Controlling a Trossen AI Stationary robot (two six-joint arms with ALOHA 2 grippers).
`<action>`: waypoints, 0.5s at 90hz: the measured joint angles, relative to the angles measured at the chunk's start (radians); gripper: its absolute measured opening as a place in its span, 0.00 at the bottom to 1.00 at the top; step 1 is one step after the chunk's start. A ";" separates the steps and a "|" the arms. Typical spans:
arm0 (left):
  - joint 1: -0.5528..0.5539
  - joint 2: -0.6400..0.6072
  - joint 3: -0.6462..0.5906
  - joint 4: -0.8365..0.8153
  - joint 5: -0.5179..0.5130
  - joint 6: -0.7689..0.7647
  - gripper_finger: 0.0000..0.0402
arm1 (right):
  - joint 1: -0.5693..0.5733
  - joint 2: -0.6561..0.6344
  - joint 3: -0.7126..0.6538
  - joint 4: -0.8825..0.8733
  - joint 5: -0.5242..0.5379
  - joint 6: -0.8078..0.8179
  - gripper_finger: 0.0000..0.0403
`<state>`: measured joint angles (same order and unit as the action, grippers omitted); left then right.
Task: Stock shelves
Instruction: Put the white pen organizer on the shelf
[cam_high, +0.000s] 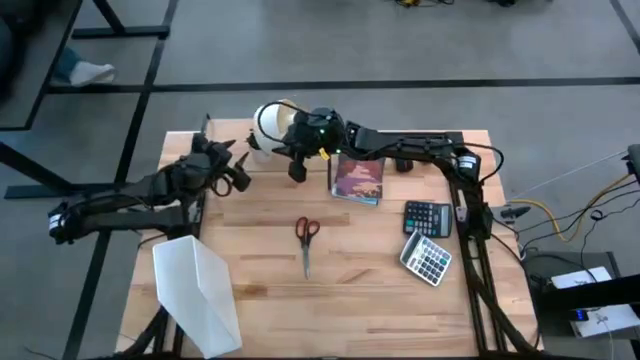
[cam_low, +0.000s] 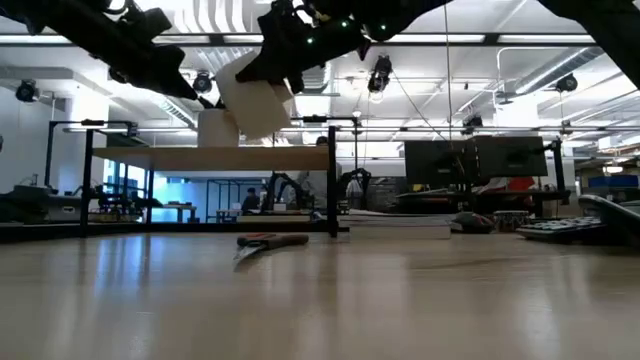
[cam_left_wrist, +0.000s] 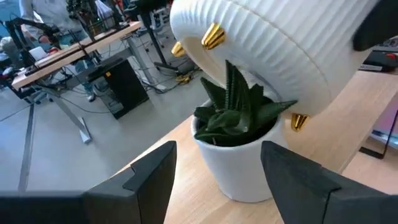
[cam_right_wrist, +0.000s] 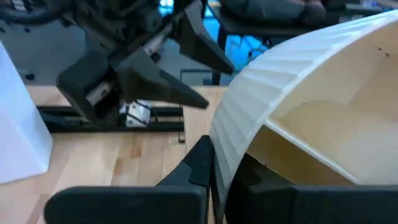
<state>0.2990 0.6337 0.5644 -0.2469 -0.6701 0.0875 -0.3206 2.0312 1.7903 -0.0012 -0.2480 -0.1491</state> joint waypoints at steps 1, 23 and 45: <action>0.000 0.001 0.000 0.000 0.000 0.000 0.55 | 0.000 0.000 -0.002 0.008 -0.002 0.001 0.00; 0.000 0.013 0.000 -0.001 0.001 0.000 0.55 | 0.002 0.008 -0.035 0.100 -0.023 0.019 0.00; 0.000 0.012 -0.001 -0.002 0.001 0.001 0.55 | 0.004 0.071 -0.035 0.167 -0.067 0.040 0.00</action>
<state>0.2993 0.6456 0.5636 -0.2486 -0.6693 0.0883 -0.3164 2.1021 1.7554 0.1661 -0.3153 -0.1086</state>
